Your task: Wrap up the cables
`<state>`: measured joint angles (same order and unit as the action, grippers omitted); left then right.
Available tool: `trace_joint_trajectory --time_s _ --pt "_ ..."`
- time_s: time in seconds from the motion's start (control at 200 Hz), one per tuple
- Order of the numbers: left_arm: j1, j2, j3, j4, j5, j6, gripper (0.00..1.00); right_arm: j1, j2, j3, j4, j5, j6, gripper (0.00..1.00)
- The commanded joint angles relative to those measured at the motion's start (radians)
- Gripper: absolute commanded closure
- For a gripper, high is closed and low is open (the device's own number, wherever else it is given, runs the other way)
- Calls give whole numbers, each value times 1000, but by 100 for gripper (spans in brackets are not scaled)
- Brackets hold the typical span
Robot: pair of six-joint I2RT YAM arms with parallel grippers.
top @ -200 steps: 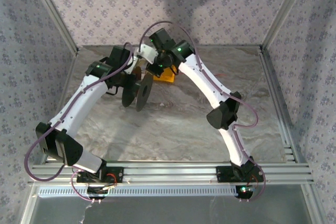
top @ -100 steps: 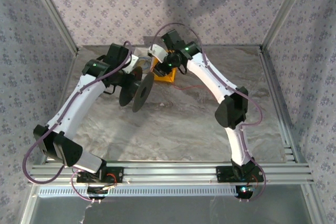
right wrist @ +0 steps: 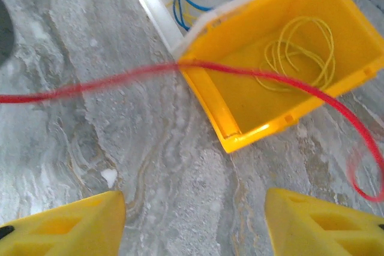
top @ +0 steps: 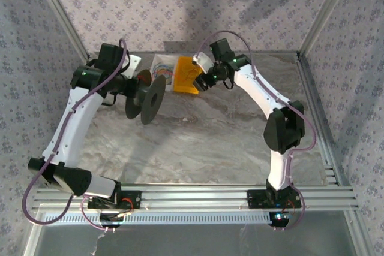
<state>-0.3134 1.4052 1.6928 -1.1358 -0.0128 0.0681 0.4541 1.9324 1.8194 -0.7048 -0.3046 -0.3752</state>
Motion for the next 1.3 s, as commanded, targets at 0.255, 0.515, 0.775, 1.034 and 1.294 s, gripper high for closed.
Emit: trace_joint_trajectory --time_s 0.255,0.515,0.775,1.034,1.294 --pt "8 -14 88 -26 33 16 100 -73 -147 -162 79 -100 -2 25" --pt "10 -3 115 -45 37 21 100 -138 -294 -287 73 -137 -28 20" --pt "10 2 125 -46 56 15 100 -172 -314 -359 71 -182 -47 21" --pt "10 -3 123 -57 57 13 100 -198 -398 -489 155 -324 11 25" --pt "10 0 116 -58 62 9 100 -293 -478 -546 223 -451 145 23"
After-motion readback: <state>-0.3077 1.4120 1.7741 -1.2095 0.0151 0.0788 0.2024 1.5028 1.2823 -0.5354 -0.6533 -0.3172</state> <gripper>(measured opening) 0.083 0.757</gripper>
